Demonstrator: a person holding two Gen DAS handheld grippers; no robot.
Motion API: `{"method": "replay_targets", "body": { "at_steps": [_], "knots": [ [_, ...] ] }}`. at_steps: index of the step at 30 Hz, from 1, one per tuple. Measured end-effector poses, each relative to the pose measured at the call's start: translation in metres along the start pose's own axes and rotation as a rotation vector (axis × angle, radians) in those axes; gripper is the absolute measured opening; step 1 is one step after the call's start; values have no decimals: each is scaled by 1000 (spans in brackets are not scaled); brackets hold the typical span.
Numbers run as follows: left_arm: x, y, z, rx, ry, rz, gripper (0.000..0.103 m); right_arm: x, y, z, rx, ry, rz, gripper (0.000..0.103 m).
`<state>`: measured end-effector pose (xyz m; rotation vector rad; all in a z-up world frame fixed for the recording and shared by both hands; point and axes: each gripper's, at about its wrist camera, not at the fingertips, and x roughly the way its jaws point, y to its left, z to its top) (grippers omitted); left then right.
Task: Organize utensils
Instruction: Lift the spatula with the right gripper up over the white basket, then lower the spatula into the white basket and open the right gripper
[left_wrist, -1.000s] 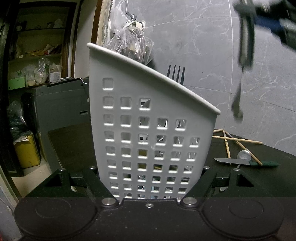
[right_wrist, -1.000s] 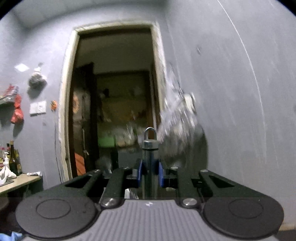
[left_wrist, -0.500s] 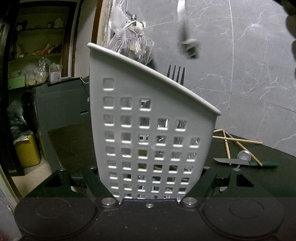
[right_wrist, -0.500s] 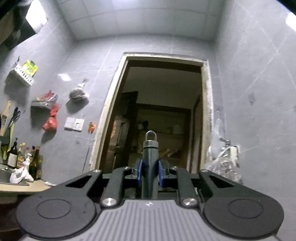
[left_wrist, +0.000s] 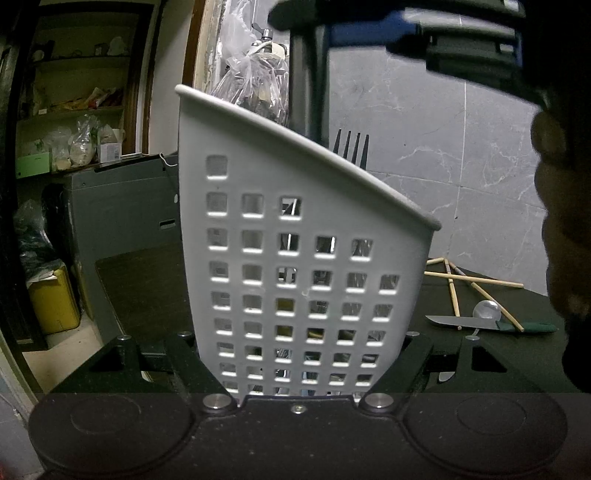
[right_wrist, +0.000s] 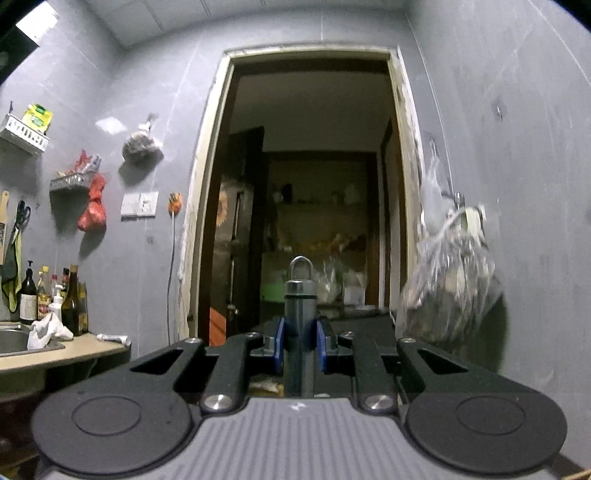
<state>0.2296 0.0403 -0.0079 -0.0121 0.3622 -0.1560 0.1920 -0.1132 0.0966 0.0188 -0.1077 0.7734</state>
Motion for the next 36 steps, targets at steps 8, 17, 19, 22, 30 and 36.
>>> {"method": "replay_targets", "body": {
  "at_steps": [8, 17, 19, 22, 30, 36],
  "knots": [
    [0, 0, 0, 0, 0, 0, 79, -2, -7, -19, 46, 75, 4, 21],
    [0, 0, 0, 0, 1, 1, 79, -5, -11, -27, 72, 111, 0, 21],
    [0, 1, -1, -2, 2, 0, 79, -6, -11, -28, 70, 115, -3, 21],
    [0, 1, -1, -1, 2, 1, 79, -6, -11, -29, 73, 127, -5, 22],
    [-1, 4, -5, -2, 7, -2, 79, -7, -9, -32, 62, 145, 2, 31],
    [-2, 4, -4, -1, 9, -1, 79, -14, -10, -30, 66, 113, 3, 64]
  ]
}}
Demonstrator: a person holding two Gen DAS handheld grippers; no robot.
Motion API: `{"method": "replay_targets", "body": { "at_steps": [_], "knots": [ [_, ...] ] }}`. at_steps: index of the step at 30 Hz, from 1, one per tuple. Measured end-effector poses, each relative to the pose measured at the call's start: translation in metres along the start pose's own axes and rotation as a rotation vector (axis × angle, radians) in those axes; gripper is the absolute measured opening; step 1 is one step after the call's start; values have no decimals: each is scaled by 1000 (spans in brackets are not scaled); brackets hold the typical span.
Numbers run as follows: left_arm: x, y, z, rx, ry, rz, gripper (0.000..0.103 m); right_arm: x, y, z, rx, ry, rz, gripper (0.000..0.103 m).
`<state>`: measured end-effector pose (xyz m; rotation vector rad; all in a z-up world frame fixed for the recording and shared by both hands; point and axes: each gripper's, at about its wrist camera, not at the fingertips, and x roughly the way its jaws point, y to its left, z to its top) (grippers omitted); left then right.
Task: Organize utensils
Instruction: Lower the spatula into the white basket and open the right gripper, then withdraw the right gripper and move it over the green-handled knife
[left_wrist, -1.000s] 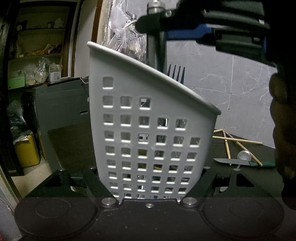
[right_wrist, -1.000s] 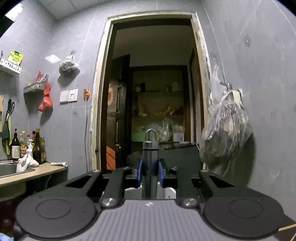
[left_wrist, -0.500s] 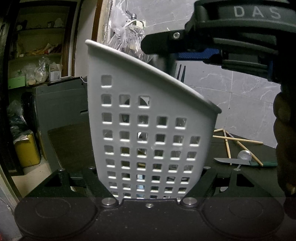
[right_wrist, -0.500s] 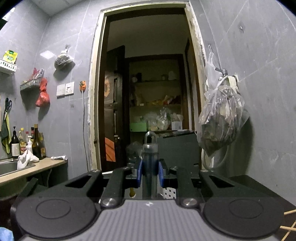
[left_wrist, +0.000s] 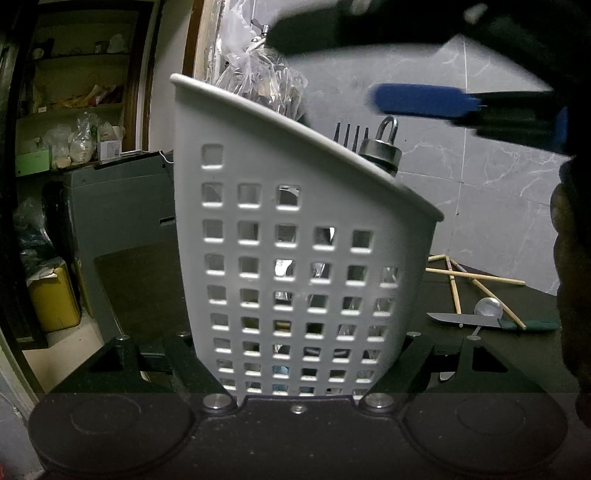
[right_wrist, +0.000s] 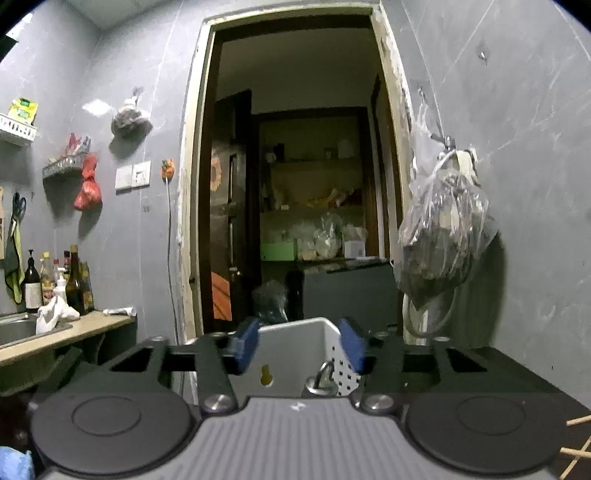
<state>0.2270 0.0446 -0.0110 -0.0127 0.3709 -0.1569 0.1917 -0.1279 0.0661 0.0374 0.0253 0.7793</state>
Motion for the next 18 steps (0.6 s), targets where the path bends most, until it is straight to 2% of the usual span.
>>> {"method": "replay_targets", "body": {
  "at_steps": [2, 4, 8, 15, 18],
  "knots": [
    [1, -1, 1, 0, 0, 0, 79, -5, 0, 2, -3, -22, -7, 93],
    [0, -1, 0, 0, 1, 0, 79, -12, -2, 4, -1, -55, -19, 103],
    [1, 0, 1, 0, 1, 0, 79, -21, -9, 10, 6, -70, -55, 103],
    [1, -1, 2, -4, 2, -2, 80, -42, -33, 7, 73, -47, -181, 103],
    [2, -1, 2, -9, 3, -5, 81, -43, -52, 3, 124, 55, -277, 103]
  ]
}}
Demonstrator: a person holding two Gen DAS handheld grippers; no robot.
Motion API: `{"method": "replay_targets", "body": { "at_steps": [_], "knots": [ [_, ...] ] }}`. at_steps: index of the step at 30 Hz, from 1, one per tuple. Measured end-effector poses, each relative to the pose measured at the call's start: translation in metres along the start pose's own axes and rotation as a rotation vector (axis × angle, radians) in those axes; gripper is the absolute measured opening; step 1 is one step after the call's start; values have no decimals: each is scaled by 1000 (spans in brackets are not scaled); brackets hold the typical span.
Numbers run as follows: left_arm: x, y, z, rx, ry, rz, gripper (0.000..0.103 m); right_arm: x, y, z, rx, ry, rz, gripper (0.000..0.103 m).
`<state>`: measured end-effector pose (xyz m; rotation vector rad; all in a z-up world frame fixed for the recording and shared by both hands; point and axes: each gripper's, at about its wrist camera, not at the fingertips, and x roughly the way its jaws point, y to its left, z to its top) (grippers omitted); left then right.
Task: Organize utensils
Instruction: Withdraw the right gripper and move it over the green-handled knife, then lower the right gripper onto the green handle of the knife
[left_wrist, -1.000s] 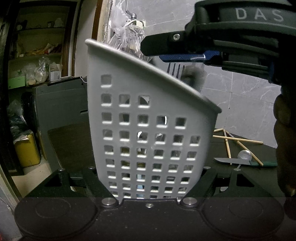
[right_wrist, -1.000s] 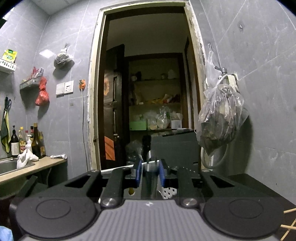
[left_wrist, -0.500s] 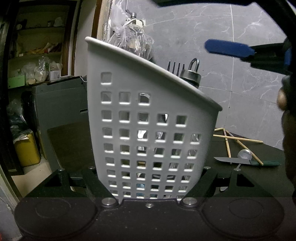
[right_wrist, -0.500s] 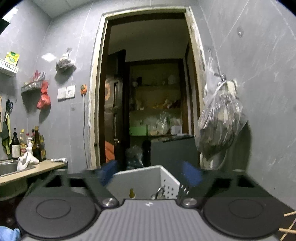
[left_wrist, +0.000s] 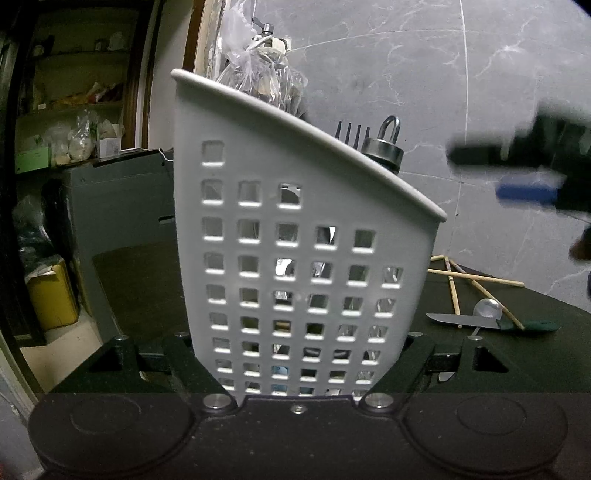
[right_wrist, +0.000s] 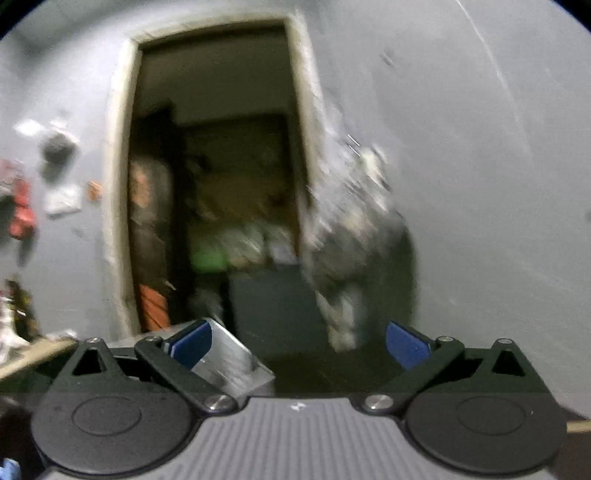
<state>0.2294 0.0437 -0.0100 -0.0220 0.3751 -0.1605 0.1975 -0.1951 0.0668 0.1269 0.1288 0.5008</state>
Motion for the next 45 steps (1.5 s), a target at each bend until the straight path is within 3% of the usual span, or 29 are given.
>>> {"method": "replay_targets", "body": {
  "at_steps": [3, 8, 22, 26, 35, 40, 45],
  "knots": [
    [0, 1, 1, 0, 1, -2, 81, 12, -26, -9, 71, 137, -140, 103],
    [1, 1, 2, 0, 2, -2, 81, 20, -68, -28, 250, 279, -261, 103],
    [1, 1, 2, 1, 3, -2, 81, 0, -130, -70, 428, 339, -431, 103],
    [1, 1, 2, 1, 3, -2, 81, 4, -141, -81, 475, 369, -423, 103],
    [4, 2, 1, -3, 6, -5, 81, -9, -116, -81, 362, 449, -357, 103],
    [4, 2, -1, -6, 8, -6, 81, -19, -87, -81, 315, 514, -242, 103],
    [4, 2, -2, -8, 9, -5, 81, -19, -49, -84, 260, 560, -66, 103]
  ]
}}
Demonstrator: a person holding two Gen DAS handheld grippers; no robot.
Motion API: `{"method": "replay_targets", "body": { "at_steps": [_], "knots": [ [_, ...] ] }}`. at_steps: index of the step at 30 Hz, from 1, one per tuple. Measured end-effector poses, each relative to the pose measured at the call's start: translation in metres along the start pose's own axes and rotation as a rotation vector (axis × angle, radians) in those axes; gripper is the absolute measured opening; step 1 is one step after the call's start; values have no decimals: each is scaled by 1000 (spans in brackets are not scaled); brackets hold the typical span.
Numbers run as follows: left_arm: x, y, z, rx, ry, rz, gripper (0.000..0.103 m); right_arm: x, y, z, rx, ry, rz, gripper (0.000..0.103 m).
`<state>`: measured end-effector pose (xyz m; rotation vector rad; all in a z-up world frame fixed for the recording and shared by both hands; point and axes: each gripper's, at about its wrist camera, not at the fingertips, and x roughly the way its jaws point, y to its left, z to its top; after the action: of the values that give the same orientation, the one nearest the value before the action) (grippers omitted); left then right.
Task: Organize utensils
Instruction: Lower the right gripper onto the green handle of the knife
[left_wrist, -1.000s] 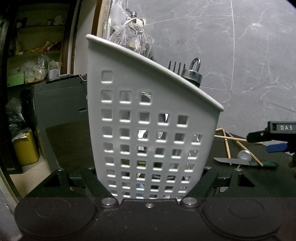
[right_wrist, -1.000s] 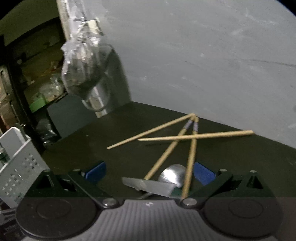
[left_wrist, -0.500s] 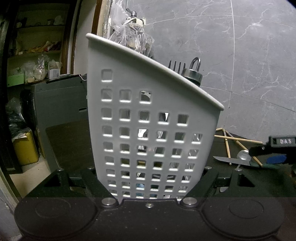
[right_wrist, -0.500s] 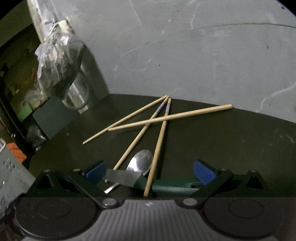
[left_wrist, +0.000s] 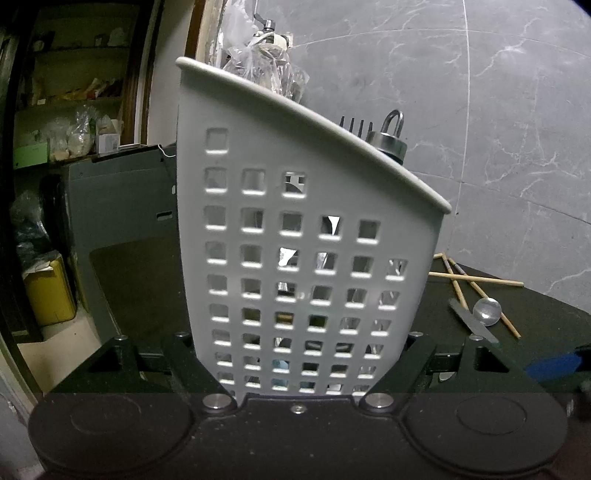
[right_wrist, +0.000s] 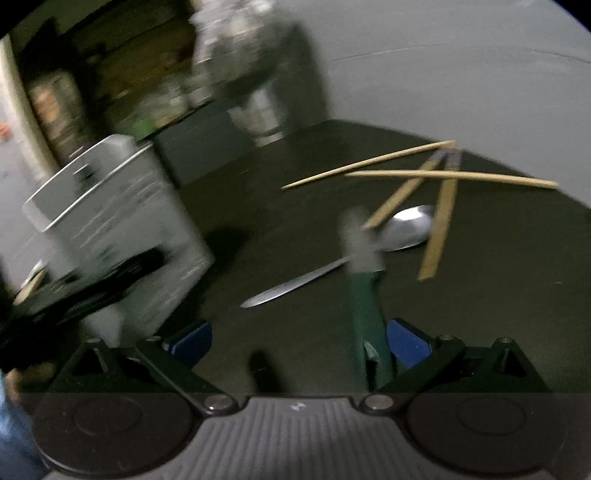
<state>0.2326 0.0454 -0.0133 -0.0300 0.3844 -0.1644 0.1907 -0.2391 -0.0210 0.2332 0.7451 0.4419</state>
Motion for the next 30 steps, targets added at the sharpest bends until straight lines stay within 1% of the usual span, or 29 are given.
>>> {"method": "replay_targets", "body": {
  "at_steps": [7, 8, 11, 14, 17, 21, 23, 26, 30],
  "knots": [
    [0, 1, 0, -2, 0, -2, 81, 22, 50, -5, -132, 43, 201, 103],
    [0, 1, 0, -3, 0, -3, 81, 25, 56, -5, -158, 48, 217, 103],
    [-1, 2, 0, -3, 0, -4, 81, 27, 64, -5, -235, 61, 219, 103],
    [-1, 2, -1, -5, 0, -5, 81, 23, 58, 8, -260, 21, 163, 103],
    [0, 3, 0, -5, 2, -4, 81, 24, 40, 30, -199, -34, 108, 103],
    [0, 2, -1, -6, 3, -4, 81, 30, 9, 53, -69, -98, 116, 103],
    [0, 2, 0, -5, 4, -4, 81, 37, -2, 64, -27, -112, 144, 103],
    [0, 2, 0, -6, 4, -3, 81, 51, -17, 79, 20, -88, 179, 103],
    [0, 2, 0, -7, 3, -4, 81, 67, -35, 88, 66, -55, 140, 103]
  ]
}}
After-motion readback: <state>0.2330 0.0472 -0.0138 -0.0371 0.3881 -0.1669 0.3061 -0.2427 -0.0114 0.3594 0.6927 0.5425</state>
